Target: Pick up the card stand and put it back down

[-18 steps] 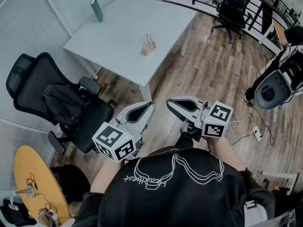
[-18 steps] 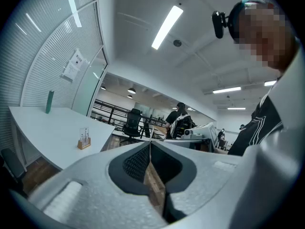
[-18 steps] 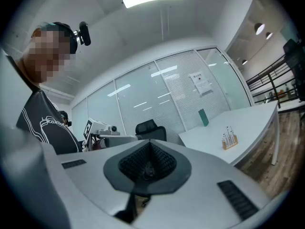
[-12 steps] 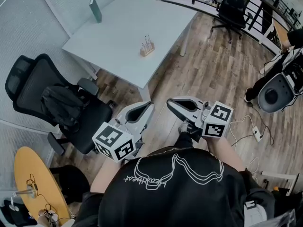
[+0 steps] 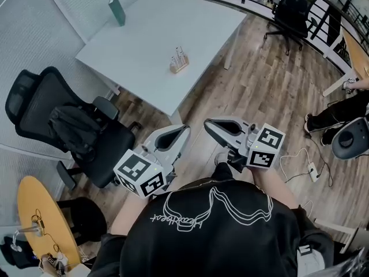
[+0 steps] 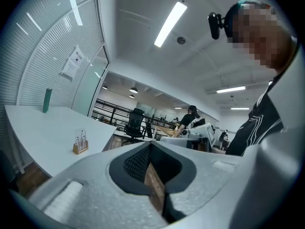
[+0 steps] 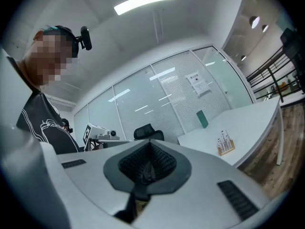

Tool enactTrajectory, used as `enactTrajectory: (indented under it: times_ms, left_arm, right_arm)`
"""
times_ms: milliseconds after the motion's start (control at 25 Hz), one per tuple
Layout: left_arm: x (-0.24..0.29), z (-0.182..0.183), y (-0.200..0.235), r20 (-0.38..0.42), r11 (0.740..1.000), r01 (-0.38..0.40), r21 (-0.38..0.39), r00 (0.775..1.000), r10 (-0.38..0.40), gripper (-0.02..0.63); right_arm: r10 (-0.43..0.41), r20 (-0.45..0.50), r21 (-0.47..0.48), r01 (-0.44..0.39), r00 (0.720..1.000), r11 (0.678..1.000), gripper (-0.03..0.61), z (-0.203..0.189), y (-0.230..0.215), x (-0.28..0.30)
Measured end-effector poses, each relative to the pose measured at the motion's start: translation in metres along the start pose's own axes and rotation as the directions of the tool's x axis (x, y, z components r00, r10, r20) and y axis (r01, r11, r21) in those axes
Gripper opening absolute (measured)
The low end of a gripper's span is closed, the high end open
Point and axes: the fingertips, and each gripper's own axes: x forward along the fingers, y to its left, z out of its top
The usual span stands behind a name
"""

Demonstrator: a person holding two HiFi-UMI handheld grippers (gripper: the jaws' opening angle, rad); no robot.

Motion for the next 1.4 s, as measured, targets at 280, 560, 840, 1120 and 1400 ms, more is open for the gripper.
enactTrajectory:
  times_ms: [280,560,840,1120,1400]
  left_arm:
    - [0.057,0.008,0.034,0.022,0.995,-0.087,-0.038,0.996,0.088,0.014]
    - [0.118,0.022,0.065,0.046,0.983,-0.173,-0.054,0.983,0.176,0.014]
    - [0.171,0.027,0.084,0.069,0.964,-0.254,-0.072,0.963,0.259,0.014]
    - [0.19,0.026,0.113,0.083,0.956,-0.272,-0.113,0.956,0.282,0.014]
    - [0.209,0.018,0.165,0.051,0.946,-0.286,-0.154,0.954,0.297,0.014]
  right_arm:
    - [0.068,-0.032,-0.016,-0.068,0.997,0.998,0.008,0.025,-0.063,-0.004]
    - [0.138,-0.072,-0.004,-0.139,0.988,0.99,0.009,0.049,-0.129,-0.006]
    - [0.166,-0.116,0.024,-0.164,0.979,0.986,0.009,0.06,-0.194,-0.02]
    - [0.17,-0.171,0.026,-0.168,0.971,0.985,0.009,0.059,-0.233,-0.008]
    - [0.194,-0.186,0.085,-0.181,0.963,0.98,0.009,0.055,-0.273,0.024]
